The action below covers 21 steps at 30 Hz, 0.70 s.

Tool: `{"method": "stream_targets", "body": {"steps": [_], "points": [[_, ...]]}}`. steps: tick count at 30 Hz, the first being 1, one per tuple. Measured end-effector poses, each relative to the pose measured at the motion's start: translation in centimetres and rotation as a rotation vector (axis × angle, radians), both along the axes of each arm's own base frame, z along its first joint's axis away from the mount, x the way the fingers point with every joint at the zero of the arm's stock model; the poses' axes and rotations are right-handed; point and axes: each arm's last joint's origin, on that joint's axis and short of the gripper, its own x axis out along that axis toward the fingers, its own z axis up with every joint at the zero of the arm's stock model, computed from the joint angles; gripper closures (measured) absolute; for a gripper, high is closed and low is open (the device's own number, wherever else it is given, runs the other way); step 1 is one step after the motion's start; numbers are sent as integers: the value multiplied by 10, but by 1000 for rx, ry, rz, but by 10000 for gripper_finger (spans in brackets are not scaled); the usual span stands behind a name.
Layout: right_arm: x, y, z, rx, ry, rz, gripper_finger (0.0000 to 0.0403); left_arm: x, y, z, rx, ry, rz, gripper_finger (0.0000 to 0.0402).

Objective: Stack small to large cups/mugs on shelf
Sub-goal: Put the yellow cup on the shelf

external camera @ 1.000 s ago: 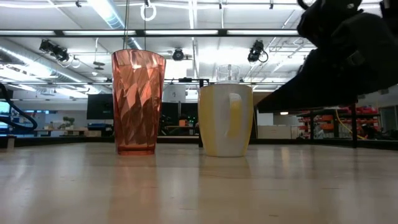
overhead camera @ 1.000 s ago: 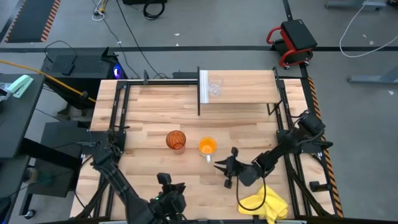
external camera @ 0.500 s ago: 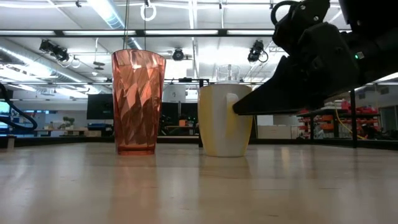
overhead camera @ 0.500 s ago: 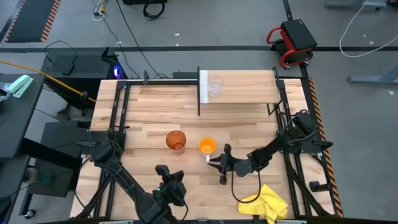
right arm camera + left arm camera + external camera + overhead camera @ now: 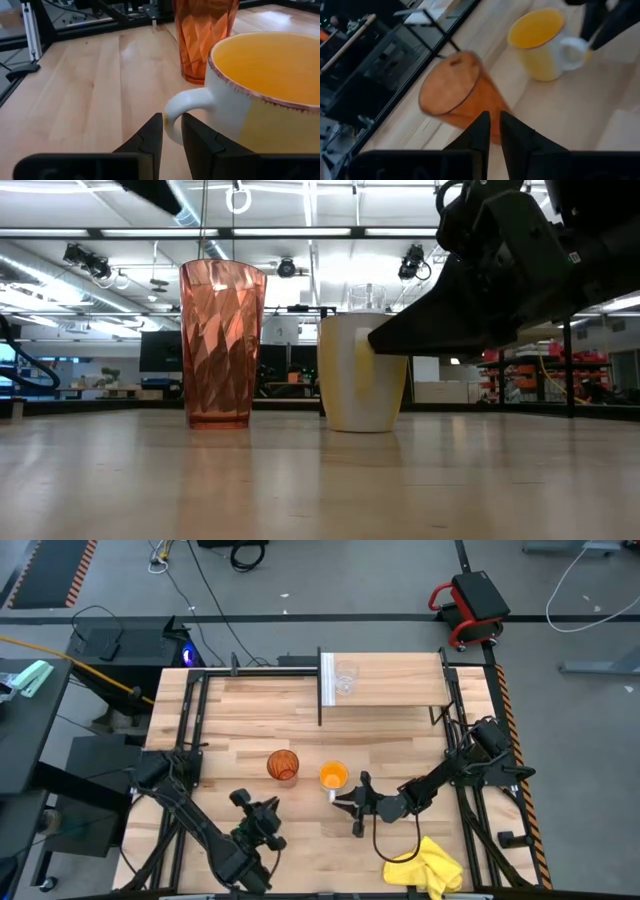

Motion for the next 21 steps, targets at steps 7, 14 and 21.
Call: {"method": "stream_targets", "body": {"steps": [7, 14, 21], "points": [[-5, 8, 0, -2, -12, -9, 324, -21, 23, -12, -12, -78, 79, 367], [-23, 34, -4, -34, -43, -67, 324, -40, 39, -27, -62, -161, 124, 382], [-22, 52, -36, -47, -87, -116, 324, -47, 47, -44, -63, -232, 89, 385]]}}
